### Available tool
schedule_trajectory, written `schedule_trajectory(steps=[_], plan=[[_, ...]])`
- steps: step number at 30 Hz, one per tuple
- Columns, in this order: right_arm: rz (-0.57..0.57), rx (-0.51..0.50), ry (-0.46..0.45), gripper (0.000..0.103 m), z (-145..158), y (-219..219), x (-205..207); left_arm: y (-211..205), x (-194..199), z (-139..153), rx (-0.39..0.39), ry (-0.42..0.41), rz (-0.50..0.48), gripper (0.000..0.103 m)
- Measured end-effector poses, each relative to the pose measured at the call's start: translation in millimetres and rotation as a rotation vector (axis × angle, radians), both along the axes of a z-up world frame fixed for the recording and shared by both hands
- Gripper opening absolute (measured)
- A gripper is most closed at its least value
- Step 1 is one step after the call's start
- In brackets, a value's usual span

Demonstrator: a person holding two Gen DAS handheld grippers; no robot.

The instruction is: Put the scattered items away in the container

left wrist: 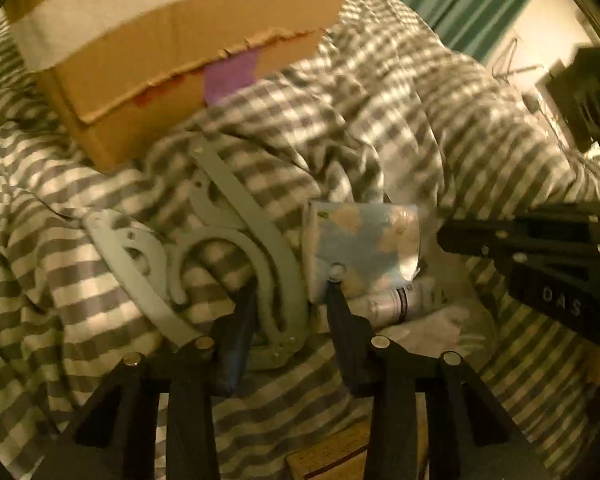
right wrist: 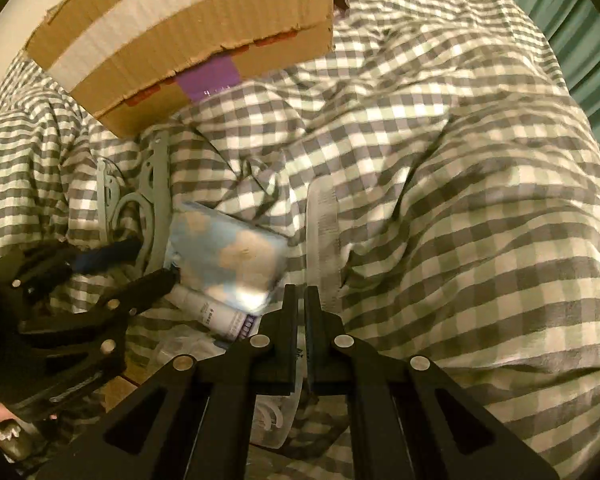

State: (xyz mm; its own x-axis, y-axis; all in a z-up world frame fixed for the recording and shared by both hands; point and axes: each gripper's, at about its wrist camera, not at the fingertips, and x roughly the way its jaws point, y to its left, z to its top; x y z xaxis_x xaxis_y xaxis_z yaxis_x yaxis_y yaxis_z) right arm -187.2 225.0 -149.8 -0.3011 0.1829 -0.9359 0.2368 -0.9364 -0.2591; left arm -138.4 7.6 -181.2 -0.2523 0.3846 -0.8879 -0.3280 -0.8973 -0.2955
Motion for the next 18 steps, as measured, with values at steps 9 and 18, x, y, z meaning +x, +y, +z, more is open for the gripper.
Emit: schedule_trajectory(steps=[9,18], plan=[[-0.051,0.0,-0.069,0.003,-22.5,20.7,-5.0,-14.9,-8.4,-2.1,0.05,-0.046,0.039,0.024],[-0.021,-0.061,0.044,0.0,14.2,25.4,14.2,-29.9,13.9,33.6,0.068,0.064,0.036,0.024]])
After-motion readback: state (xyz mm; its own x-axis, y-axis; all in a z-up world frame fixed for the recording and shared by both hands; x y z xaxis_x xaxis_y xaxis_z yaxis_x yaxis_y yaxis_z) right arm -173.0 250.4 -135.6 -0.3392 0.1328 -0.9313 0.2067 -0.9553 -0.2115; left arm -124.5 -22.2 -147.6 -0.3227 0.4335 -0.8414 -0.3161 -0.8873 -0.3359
